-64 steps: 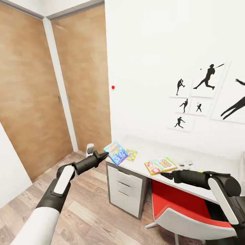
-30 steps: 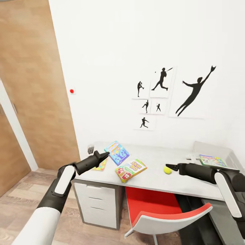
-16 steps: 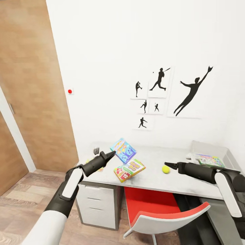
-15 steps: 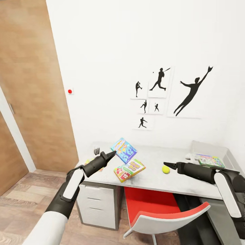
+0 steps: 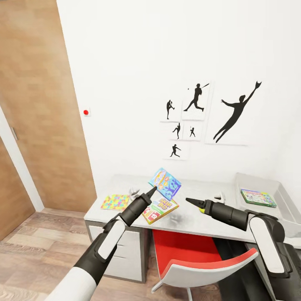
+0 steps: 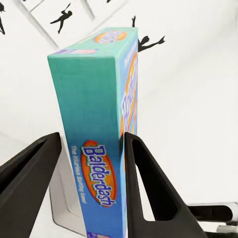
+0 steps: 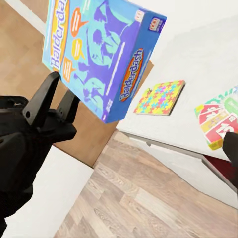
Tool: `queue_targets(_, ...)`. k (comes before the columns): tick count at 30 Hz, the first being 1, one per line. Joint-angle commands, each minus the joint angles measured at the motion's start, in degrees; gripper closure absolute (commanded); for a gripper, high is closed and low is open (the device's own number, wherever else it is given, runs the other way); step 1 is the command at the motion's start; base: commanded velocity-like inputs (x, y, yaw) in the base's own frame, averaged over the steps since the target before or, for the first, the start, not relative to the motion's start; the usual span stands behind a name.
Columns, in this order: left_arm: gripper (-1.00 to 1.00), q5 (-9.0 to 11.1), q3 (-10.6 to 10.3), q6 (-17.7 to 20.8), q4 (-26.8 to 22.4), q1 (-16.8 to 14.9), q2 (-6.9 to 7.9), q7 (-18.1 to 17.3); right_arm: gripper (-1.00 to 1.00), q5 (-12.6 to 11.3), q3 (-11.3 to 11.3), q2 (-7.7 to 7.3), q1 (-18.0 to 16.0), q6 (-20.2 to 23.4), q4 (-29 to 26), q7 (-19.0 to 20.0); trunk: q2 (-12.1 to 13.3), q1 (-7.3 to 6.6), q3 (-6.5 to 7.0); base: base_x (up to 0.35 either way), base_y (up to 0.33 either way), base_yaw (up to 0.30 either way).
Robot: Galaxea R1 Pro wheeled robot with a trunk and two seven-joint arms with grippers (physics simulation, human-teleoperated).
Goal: Put all the toys in the child's room - the three board games (two on the bed and one on the table), the two jigsaw puzzles on the table, and the tennis ball on the table - inside the toy box on the table in the child's room.
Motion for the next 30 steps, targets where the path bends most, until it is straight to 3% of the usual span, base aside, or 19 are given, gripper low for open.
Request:
queue_targets(1, 1.00, 0.8, -0.4, -0.6, 0.1, 0.1, -0.09, -0.2, -1.00, 0.3, -0.1, 0.46, 0.0, 0.2, 0.0, 1.2, 0.0, 0.02, -0.02, 0.000, 0.000, 0.000)
queue_targets(7, 1.00, 1.4, -2.2, -4.8, 1.2, 0.7, -0.30, -0.5, -1.00, -0.1, -0.4, 2.96, 1.1, 0.2, 0.1, 4.6, 0.0, 0.02, -0.02, 0.000, 0.000, 0.000)
queue_targets(19, 1.00, 1.7, -3.0, -6.2, 2.4, 0.9, -0.37, -0.8, -1.00, -0.6, -0.8, 3.42, 2.4, -5.4, 0.1, 6.2, 0.0, 0.02, -0.02, 0.000, 0.000, 0.000)
queue_targets(23, 1.00, 2.6, -3.1, -6.2, 3.5, 1.0, -0.38, -1.8, -1.00, -0.8, -2.3, 3.34, 2.4, -5.7, 0.1, 6.3, 0.0, 0.02, -0.02, 0.000, 0.000, 0.000)
queue_targets(27, 1.00, 6.1, -3.2, -5.9, 4.6, 1.0, -0.18, -4.6, -1.00, -1.3, -6.0, 3.27, 2.4, -5.9, 0.0, 6.4, 0.0, 0.02, -0.02, 0.000, 0.000, 0.000)
queue_targets(30, 1.00, 7.4, -3.2, -5.8, 4.9, 1.0, -0.04, -5.5, -1.00, -1.4, -7.3, 3.22, 2.4, -6.0, 0.0, 6.4, 0.0, 0.02, -0.02, 0.000, 0.000, 0.000)
